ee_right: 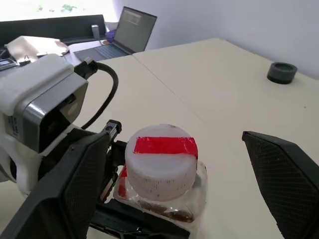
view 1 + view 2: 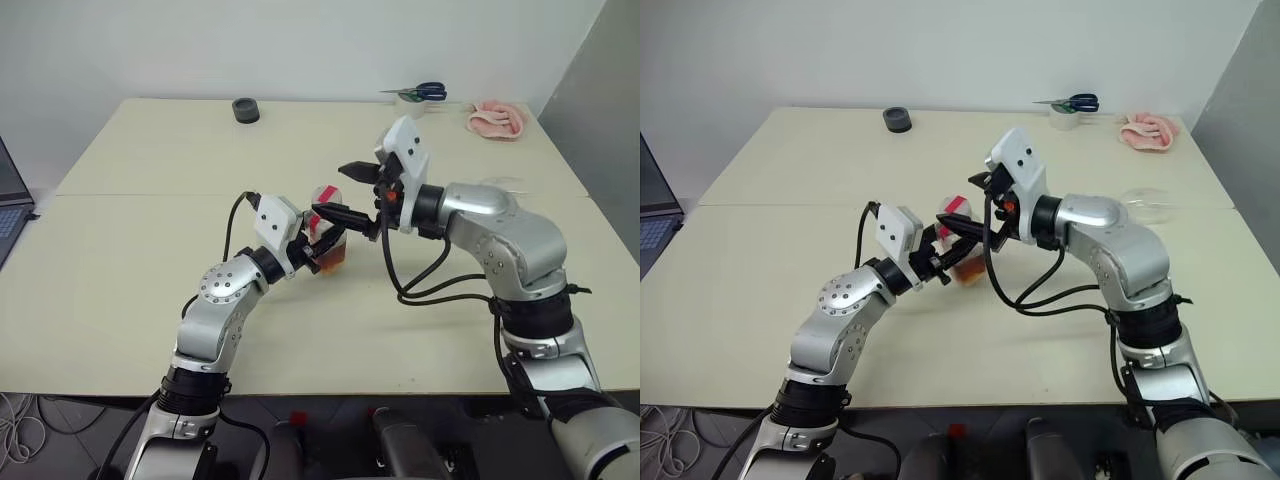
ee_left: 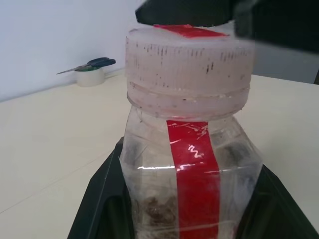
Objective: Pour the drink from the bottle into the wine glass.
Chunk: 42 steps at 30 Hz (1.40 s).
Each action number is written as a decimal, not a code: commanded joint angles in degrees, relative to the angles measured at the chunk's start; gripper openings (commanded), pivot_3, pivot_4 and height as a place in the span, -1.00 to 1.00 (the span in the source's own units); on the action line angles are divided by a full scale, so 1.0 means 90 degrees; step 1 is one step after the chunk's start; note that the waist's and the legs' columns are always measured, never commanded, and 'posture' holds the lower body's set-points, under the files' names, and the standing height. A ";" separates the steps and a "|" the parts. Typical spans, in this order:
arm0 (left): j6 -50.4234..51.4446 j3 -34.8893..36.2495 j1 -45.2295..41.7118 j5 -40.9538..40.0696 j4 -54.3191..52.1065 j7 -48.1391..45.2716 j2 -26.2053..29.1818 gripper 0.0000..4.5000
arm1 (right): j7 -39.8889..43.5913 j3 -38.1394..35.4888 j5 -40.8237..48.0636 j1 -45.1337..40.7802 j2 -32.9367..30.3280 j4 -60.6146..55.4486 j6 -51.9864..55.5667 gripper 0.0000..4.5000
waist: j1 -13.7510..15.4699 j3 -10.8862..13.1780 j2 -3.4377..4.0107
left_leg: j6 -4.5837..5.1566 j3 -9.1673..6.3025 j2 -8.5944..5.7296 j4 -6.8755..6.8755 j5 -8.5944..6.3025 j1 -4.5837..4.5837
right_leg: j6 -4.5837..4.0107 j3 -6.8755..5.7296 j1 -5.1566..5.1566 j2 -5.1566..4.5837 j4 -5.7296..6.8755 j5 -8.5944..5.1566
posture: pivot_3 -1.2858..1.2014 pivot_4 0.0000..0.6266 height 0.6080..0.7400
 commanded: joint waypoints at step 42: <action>0.0238 0.0188 -0.0003 -0.0259 -0.0655 -0.0343 0.0284 -0.21 | 0.4919 0.0498 -0.0030 -0.1240 -0.0936 0.3646 -0.2921 -0.20 | -0.0066 0.0002 0.0002 | 0.0001 0.0003 0.0003 0.0001 0.0000 0.0005 | 0.0000 0.0002 0.0002 0.0005 0.0000 0.0000 | 0.03 -0.52 1.00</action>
